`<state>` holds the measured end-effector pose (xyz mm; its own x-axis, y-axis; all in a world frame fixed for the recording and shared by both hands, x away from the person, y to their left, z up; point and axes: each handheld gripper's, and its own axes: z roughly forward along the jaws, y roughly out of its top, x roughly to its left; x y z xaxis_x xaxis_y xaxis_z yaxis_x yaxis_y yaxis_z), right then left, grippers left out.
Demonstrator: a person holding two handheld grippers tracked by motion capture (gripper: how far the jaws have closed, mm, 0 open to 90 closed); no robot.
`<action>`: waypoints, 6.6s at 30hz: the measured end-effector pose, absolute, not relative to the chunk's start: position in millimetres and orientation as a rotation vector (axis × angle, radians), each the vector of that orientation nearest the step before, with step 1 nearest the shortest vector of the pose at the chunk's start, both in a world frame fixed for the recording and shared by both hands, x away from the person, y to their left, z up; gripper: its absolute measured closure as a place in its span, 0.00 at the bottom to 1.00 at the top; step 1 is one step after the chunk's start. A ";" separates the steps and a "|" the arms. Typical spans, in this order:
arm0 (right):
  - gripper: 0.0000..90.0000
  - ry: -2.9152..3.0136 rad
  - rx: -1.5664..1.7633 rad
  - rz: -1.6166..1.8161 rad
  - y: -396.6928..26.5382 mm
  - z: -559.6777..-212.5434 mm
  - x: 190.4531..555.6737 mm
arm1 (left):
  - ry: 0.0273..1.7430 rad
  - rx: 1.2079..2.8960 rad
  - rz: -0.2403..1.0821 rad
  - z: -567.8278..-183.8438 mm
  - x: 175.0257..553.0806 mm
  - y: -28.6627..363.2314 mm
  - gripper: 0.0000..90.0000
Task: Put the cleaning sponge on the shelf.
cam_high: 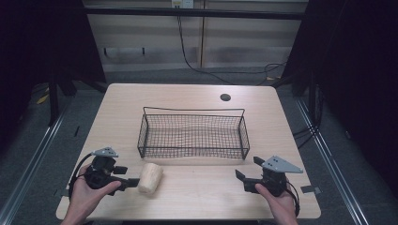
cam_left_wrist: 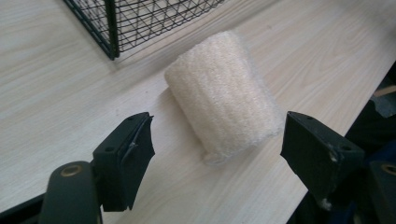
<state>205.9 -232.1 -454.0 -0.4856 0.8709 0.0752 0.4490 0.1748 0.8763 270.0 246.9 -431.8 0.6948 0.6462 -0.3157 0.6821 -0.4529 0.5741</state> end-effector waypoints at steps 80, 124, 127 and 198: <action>0.17 2.028 1.228 1.256 -229.3 -453.5 206.2 | 1.176 2.659 -0.299 -446.8 312.3 160.3 0.30; 0.17 2.035 1.215 1.263 -228.2 -453.5 207.2 | 1.031 2.687 -0.339 -403.9 313.3 162.0 0.31; 0.17 2.042 1.210 1.259 -227.6 -453.8 207.7 | 1.017 2.696 -0.337 -401.8 313.2 164.0 0.31; 0.17 2.044 1.212 1.265 -227.5 -453.6 207.5 | 1.183 2.687 -0.231 -321.4 368.7 133.5 0.31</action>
<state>207.5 -227.5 -453.6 -0.5153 0.8539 0.0723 0.4457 0.1950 0.8737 368.7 133.5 -321.4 0.6681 0.7107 -0.2204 0.7414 -0.6609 0.1160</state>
